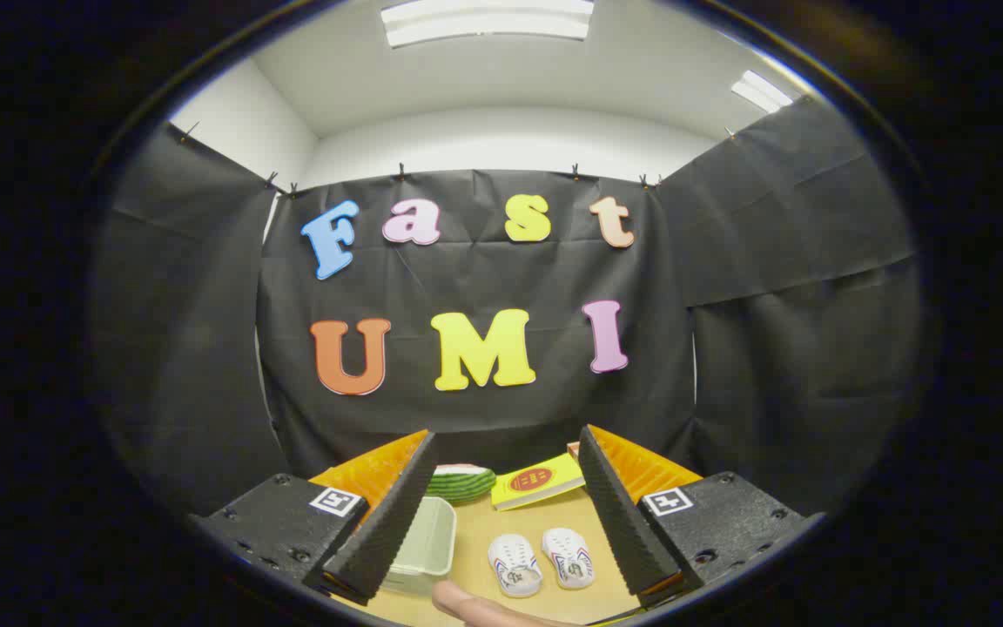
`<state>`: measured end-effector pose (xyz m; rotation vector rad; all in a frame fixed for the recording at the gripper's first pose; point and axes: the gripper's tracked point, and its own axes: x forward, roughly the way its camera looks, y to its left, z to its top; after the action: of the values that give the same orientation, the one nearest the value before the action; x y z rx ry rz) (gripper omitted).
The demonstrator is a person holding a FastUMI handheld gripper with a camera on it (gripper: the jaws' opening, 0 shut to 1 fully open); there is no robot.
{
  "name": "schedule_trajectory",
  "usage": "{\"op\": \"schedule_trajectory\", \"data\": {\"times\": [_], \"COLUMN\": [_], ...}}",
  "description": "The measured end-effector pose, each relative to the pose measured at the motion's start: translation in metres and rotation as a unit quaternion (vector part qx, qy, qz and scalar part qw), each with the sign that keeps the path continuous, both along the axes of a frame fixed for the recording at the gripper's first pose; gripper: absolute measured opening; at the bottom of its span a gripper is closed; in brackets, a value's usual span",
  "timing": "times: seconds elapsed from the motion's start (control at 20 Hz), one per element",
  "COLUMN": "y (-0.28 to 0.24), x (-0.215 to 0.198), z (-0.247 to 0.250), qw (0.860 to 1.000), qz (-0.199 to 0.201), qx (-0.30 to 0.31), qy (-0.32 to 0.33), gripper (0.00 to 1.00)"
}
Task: Open the storage box then place both shoes into the box .Put the left shoe in first, then the right shoe, with the right side of both shoes facing outward in a uniform manner.
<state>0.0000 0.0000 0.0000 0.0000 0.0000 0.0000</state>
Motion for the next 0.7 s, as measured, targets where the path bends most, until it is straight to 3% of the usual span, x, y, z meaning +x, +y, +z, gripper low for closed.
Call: {"op": "schedule_trajectory", "data": {"times": [0.7], "y": [-0.018], "x": [0.001], "z": [-0.008], "qw": [1.000], "qz": [-0.008], "qx": [-0.004], "qy": [-0.002], "gripper": [1.00]}}
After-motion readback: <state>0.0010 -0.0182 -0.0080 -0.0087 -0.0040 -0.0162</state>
